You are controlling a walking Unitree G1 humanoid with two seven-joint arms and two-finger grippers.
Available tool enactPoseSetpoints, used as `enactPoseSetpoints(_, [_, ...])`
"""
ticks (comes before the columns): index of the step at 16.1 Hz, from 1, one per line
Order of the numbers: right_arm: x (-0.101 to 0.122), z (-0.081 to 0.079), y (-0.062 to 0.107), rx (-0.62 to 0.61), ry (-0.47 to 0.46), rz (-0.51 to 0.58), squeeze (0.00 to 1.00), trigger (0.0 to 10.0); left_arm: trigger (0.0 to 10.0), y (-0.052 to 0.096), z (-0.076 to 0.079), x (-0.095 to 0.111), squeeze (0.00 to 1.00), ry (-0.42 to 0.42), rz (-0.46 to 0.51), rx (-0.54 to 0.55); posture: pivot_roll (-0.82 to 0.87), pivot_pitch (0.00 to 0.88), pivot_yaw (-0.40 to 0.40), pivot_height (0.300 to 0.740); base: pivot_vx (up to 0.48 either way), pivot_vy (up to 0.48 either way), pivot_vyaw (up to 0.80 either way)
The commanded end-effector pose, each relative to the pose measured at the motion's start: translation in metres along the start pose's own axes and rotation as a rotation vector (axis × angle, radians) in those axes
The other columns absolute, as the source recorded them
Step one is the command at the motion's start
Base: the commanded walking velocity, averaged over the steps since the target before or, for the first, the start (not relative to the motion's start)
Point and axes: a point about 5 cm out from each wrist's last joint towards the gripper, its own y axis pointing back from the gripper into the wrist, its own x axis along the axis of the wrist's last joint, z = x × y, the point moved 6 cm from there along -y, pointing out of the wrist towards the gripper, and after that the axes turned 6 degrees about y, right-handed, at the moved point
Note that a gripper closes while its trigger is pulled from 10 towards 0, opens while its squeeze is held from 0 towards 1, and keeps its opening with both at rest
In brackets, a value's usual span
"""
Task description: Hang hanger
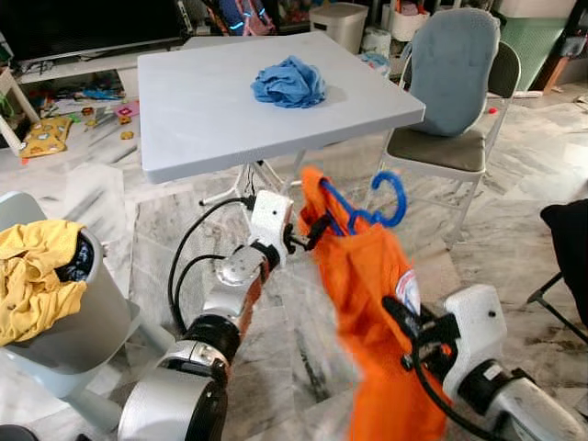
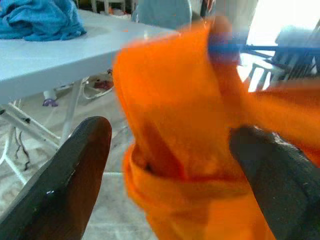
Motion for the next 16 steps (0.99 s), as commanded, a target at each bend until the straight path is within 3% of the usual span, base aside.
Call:
enactPoseSetpoints(1, [0.009, -0.009, 0.003, 0.048, 0.013, 0.028, 0.0, 10.0, 10.0, -0.004, 0.005, 0.01, 0.89, 0.007, 0.032, -0.023, -0.08, 0.0, 0.02, 0.74, 0.0, 0.0, 0.0])
enactPoseSetpoints(3, [0.005, -0.01, 0.002, 0.057, 0.015, 0.011, 0.0, 10.0, 10.0, -0.004, 0.009, 0.01, 0.62, 0.016, 0.032, -0.047, -0.08, 0.0, 0.021, 0.74, 0.0, 0.0, 0.0])
enactPoseSetpoints(4, [0.005, -0.011, 0.002, 0.064, 0.017, 0.008, 0.0, 10.0, 10.0, -0.004, 0.009, 0.009, 0.61, 0.015, 0.03, -0.047, -0.08, 0.0, 0.02, 0.74, 0.0, 0.0, 0.0])
enactPoseSetpoints(6, [0.005, -0.014, 0.003, 0.094, 0.019, 0.002, 0.0, 10.0, 10.0, -0.002, 0.002, 0.004, 0.21, -0.007, 0.003, -0.024, -0.08, 0.0, 0.016, 0.74, 0.0, 0.0, 0.0])
enactPoseSetpoints(7, [0.005, -0.012, 0.003, 0.093, 0.021, 0.001, 0.0, 10.0, 8.8, -0.002, -0.002, 0.002, 0.0, -0.014, -0.009, -0.01, -0.08, 0.0, 0.016, 0.74, 0.0, 0.0, 0.0])
enactPoseSetpoints(8, [0.006, -0.01, 0.005, 0.091, 0.026, 0.0, 0.0, 10.0, 4.1, -0.001, -0.004, 0.0, 0.0, -0.021, -0.017, -0.004, -0.08, 0.0, 0.016, 0.74, 0.0, 0.0, 0.0])
enactPoseSetpoints(9, [0.007, -0.007, 0.006, 0.087, 0.033, -0.001, 0.0, 10.0, 1.1, 0.0, -0.006, -0.001, 0.0, -0.031, -0.029, 0.001, -0.08, 0.0, 0.017, 0.74, 0.0, 0.0, 0.0])
enactPoseSetpoints(10, [0.007, -0.004, 0.007, 0.082, 0.039, -0.003, 0.0, 10.0, 0.0, 0.0, -0.008, -0.004, 0.0, -0.041, -0.045, 0.004, -0.08, 0.0, 0.017, 0.74, 0.0, 0.0, 0.0])
enactPoseSetpoints(12, [0.005, 0.007, 0.008, 0.045, 0.057, -0.015, 0.0, 10.0, 0.0, 0.002, -0.005, -0.01, 0.0, -0.043, -0.074, -0.027, -0.08, 0.0, 0.015, 0.74, 0.0, 0.0, 0.0])
enactPoseSetpoints(13, [0.007, 0.011, 0.008, 0.033, 0.068, -0.012, 0.0, 10.0, 6.0, 0.003, -0.002, -0.015, 0.0, -0.051, -0.094, -0.05, -0.08, 0.0, 0.014, 0.74, 0.0, 0.0, 0.0])
enactPoseSetpoints(14, [0.009, 0.014, 0.007, 0.026, 0.075, -0.008, 0.0, 10.0, 10.0, 0.004, 0.0, -0.017, 0.0, -0.064, -0.103, -0.064, -0.08, 0.0, 0.013, 0.74, 0.0, 0.0, 0.0])
enactPoseSetpoints(16, [0.013, 0.018, 0.005, 0.024, 0.097, 0.0, 0.0, 10.0, 10.0, 0.003, 0.005, -0.019, 0.0, -0.08, -0.107, -0.09, -0.08, 0.0, 0.007, 0.74, 0.0, 0.0, 0.0])
